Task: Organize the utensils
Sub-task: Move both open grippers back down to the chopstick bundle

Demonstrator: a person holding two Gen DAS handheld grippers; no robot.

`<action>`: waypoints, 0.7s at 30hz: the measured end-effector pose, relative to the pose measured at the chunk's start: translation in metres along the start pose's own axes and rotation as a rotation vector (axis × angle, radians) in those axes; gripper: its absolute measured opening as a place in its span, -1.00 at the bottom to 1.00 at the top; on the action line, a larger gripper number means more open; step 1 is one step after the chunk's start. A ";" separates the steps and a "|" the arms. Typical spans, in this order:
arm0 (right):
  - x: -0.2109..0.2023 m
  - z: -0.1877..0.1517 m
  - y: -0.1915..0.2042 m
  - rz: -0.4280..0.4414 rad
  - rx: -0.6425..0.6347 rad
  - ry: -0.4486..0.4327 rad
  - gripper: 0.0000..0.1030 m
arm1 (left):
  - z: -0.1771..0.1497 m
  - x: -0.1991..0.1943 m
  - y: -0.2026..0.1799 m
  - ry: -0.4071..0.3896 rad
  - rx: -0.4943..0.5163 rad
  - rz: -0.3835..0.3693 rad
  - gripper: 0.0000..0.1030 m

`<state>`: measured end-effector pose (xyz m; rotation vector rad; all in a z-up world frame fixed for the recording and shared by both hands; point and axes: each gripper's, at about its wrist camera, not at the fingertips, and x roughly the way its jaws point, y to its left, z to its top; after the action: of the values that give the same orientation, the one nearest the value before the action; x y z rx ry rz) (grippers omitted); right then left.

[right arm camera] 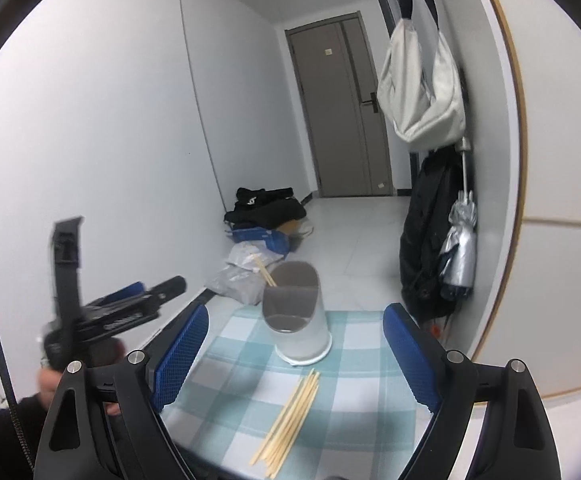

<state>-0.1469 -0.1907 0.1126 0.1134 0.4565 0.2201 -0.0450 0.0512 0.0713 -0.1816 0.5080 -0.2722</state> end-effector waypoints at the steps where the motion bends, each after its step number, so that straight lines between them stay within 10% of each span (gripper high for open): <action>1: -0.005 0.006 0.003 0.003 0.012 0.021 0.74 | 0.002 -0.002 0.000 -0.008 0.003 -0.005 0.95; 8: 0.004 -0.027 -0.001 -0.004 0.188 0.106 0.85 | -0.014 0.010 0.010 0.029 -0.001 0.006 0.95; 21: 0.190 -0.139 -0.049 -0.152 0.160 0.416 0.68 | -0.091 0.079 0.043 0.319 -0.136 0.115 0.95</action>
<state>-0.0340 -0.1853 -0.0994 0.1900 0.8938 0.0556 -0.0154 0.0588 -0.0526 -0.2415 0.8514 -0.1543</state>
